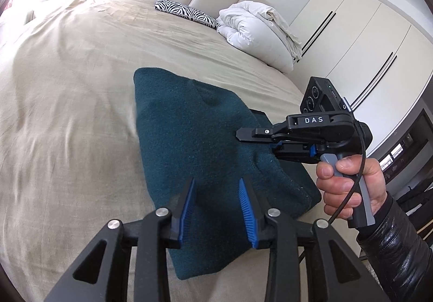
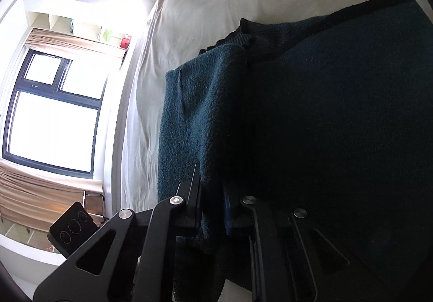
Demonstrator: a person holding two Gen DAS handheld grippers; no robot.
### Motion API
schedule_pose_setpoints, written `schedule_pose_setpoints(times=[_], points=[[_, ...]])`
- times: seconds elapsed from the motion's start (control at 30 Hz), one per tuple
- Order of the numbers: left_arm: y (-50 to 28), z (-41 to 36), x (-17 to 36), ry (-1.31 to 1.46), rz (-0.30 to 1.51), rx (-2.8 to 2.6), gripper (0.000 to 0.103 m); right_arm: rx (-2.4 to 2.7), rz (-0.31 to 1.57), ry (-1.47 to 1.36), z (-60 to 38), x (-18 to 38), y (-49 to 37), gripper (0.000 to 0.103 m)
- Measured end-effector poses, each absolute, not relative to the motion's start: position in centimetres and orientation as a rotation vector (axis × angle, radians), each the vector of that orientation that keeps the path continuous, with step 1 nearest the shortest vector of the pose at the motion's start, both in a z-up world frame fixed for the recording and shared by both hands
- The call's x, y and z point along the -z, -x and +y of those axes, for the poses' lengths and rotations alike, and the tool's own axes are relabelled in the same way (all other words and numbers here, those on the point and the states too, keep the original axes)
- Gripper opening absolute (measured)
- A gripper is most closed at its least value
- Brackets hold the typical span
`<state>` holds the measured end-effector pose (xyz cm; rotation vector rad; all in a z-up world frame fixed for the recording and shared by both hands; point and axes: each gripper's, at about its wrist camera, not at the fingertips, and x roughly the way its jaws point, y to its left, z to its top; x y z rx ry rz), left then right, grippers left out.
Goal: Fold small clothes
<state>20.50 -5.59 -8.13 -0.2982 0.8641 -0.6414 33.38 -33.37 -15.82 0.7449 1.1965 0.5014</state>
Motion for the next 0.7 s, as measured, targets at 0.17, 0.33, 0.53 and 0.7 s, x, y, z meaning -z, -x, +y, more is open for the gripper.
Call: schedule_pose_setpoints(times=[0.17, 0.33, 0.53, 0.7], points=[[-21.1, -7.4, 7.7, 0.275, 0.867, 0.653, 0.039, -0.441, 1.168, -0.729, -39.1, 14.4, -31.7, 0.010], [-22.1, -10.4, 7.3, 0.242, 0.862, 0.677, 0.039, -0.360, 1.132, -0.747, -44.7, 13.9, -30.2, 0.010], [-22.8, -14.9, 8.3, 0.146, 0.901, 0.696, 0.042, -0.284, 1.126, -0.750, -48.9, 13.9, -28.3, 0.010], [-22.4, -16.3, 9.8, 0.111, 0.929, 0.684, 0.042, -0.245, 1.126, -0.799, -50.5, 15.0, -27.6, 0.010]])
